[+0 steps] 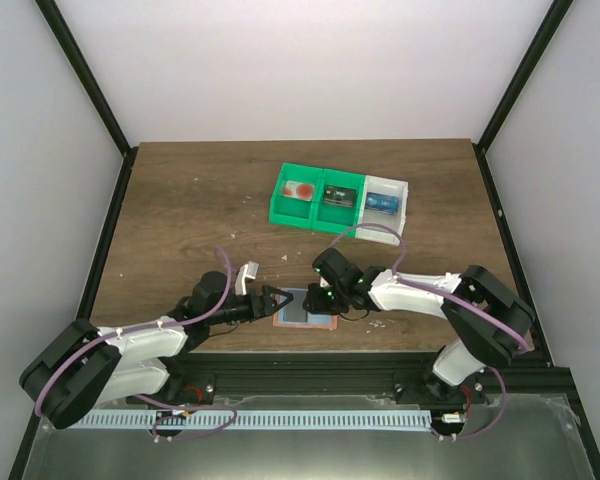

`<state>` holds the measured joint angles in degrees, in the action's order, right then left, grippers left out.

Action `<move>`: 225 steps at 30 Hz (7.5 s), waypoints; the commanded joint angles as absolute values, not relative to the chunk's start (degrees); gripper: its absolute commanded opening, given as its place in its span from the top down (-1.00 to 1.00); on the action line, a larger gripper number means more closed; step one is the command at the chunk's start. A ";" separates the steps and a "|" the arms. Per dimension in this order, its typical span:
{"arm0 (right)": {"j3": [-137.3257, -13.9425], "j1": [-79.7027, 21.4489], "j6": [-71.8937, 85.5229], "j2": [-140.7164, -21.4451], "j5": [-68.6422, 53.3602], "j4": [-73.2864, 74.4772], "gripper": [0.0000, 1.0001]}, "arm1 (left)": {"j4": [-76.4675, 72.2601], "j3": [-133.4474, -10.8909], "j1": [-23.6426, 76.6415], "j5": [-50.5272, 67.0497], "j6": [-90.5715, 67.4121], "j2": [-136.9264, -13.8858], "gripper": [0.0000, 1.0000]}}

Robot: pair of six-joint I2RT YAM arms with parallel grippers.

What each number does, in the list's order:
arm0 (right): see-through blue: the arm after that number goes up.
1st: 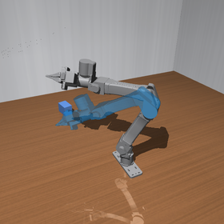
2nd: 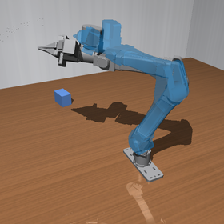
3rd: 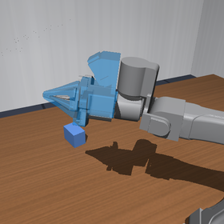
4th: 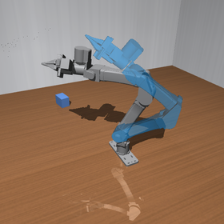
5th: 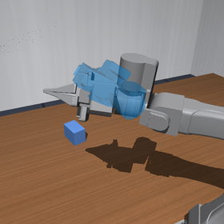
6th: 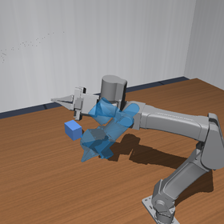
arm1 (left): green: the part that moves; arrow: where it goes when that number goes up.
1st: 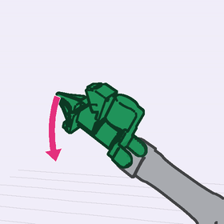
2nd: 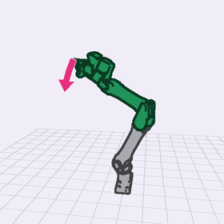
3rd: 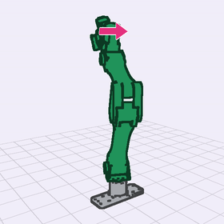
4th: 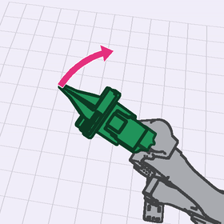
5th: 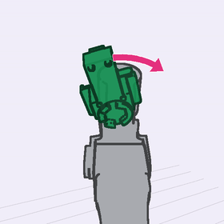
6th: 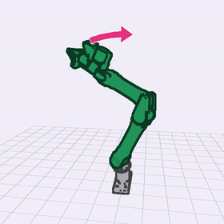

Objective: Take the credit cards out of the card holder

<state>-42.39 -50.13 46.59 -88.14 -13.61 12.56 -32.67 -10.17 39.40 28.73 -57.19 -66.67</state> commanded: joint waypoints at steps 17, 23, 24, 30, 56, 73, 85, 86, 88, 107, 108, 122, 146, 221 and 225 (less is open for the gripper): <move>-40.76 -50.54 45.90 -91.61 -11.68 9.53 0.99 | -36.37 -9.08 39.24 29.74 -58.21 -67.62 -0.91; -39.43 -50.54 45.86 -91.95 -11.61 8.45 0.99 | -38.41 -9.19 39.26 30.22 -59.21 -69.00 -0.91; -39.15 -50.54 45.95 -92.01 -11.69 8.13 0.99 | -38.80 -9.16 39.24 30.32 -59.40 -69.26 -0.91; -38.41 -50.54 46.05 -91.85 -12.15 7.22 0.99 | -42.05 -9.24 39.23 31.47 -60.67 -70.92 -0.91; -37.84 -50.54 46.14 -91.98 -12.73 6.28 0.99 | -49.99 -9.27 39.35 33.43 -60.78 -81.59 -0.91; -37.60 -50.54 46.23 -92.27 -12.77 6.01 0.99 | -48.56 -8.98 39.29 33.01 -59.69 -82.08 -0.90; -37.66 -50.54 46.32 -92.32 -12.95 5.90 0.99 | -45.96 -8.43 39.39 31.95 -58.58 -80.10 -0.89; -37.70 -50.54 46.26 -92.44 -13.07 5.71 0.99 | -46.17 -8.44 39.47 31.91 -58.54 -80.22 -0.89; -37.57 -50.54 46.37 -92.54 -13.32 5.50 0.99 | -46.51 -8.53 39.53 31.97 -58.54 -80.68 -0.89; -37.04 -50.53 46.49 -93.20 -14.29 4.19 0.99 | -48.44 -10.13 41.18 32.78 -59.50 -82.09 -0.88; -37.08 -50.54 46.45 -93.01 -14.32 4.07 0.99 | -48.31 -10.35 41.28 32.78 -59.55 -82.01 -0.89; -36.65 -50.54 46.46 -85.26 -9.47 5.08 0.77 | -47.62 -12.14 43.21 32.46 -60.00 -81.22 -0.87; -31.32 -43.77 45.44 -67.34 0.81 12.13 0.71 | -53.00 -16.09 48.13 32.49 -62.46 -86.82 -0.83; -29.16 -43.77 48.15 -74.86 -13.42 4.56 0.84 | -49.71 -17.25 44.96 27.73 -55.28 -95.52 -0.20; -29.61 -43.78 48.50 -74.69 -14.01 4.12 0.83 | -50.86 -16.88 45.00 27.96 -55.68 -96.30 -0.17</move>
<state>-27.24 -43.99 47.70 -75.72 -13.23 3.60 -49.87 -17.19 45.08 28.21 -56.40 -94.83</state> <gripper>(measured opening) 0.082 0.591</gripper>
